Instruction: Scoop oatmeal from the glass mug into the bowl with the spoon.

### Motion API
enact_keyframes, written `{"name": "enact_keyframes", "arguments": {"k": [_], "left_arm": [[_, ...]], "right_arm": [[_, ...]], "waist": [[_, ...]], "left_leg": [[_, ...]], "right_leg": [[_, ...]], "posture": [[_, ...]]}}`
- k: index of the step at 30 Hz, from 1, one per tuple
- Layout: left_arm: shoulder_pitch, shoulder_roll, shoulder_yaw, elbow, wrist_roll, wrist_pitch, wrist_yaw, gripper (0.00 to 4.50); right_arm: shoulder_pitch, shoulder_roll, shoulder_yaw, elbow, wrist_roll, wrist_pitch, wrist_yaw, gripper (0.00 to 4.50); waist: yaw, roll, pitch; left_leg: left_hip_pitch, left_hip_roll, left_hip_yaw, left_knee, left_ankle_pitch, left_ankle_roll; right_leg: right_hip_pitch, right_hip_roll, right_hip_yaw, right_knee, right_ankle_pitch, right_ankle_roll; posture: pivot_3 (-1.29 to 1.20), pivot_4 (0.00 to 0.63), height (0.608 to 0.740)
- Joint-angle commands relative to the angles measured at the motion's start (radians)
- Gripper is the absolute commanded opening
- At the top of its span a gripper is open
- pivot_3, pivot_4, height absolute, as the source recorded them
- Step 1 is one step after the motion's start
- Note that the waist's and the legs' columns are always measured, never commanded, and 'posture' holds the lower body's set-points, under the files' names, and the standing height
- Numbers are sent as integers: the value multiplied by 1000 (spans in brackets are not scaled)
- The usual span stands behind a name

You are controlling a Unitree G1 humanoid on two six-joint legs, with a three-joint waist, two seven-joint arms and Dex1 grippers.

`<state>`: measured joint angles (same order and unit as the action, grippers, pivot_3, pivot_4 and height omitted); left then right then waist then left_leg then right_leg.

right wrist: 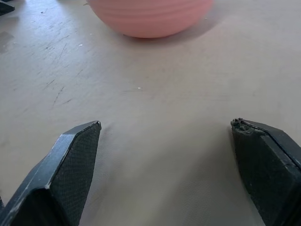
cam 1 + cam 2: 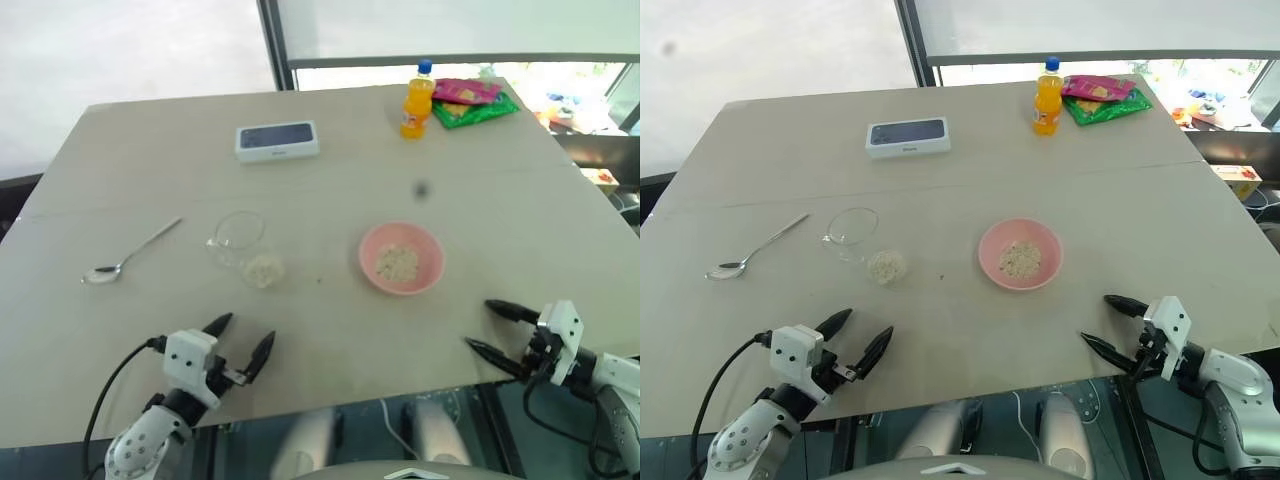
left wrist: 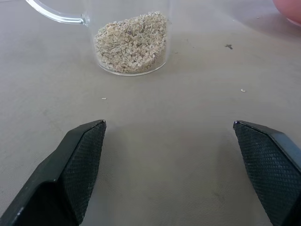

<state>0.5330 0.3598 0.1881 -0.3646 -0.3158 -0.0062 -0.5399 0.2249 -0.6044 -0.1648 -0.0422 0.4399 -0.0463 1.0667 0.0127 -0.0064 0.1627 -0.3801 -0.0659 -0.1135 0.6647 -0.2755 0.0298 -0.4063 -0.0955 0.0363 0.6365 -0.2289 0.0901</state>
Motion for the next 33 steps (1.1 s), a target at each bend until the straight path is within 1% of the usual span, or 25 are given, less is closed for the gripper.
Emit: {"name": "enact_keyframes", "arguments": {"k": [1,16,27,30,33], "left_arm": [[16,-7,0,-23,15,-12,12,4500],[9,-5,-1,2,27,-24,-3,4500],[-17,4,8,28,15,-30,-12,4500],[-16,-13,0,18,63,1,52,4500],[-25,-29,16,-1,74,44,111,4500]], "right_arm": [[-10,-7,-7,13,3,-7,15,4460],[-2,1,-6,1,18,0,22,4460],[-24,8,3,6,15,-6,21,4460],[-29,-4,9,-6,20,2,43,4460],[-27,-34,3,-79,64,53,67,4460]], "waist": [[0,0,0],[0,0,0],[0,0,0],[0,1,0],[0,3,-1]], "left_leg": [[0,0,0,0,0,0],[0,0,0,0,0,0],[0,0,0,0,0,0],[0,0,0,0,0,0],[0,0,0,0,0,0]], "right_leg": [[0,0,0,0,0,0],[0,0,0,0,0,0],[0,0,0,0,0,0],[0,0,0,0,0,0],[0,0,0,0,0,0]], "posture": [[0,150,740],[0,150,740],[0,150,740],[0,150,740],[0,150,740]]}}
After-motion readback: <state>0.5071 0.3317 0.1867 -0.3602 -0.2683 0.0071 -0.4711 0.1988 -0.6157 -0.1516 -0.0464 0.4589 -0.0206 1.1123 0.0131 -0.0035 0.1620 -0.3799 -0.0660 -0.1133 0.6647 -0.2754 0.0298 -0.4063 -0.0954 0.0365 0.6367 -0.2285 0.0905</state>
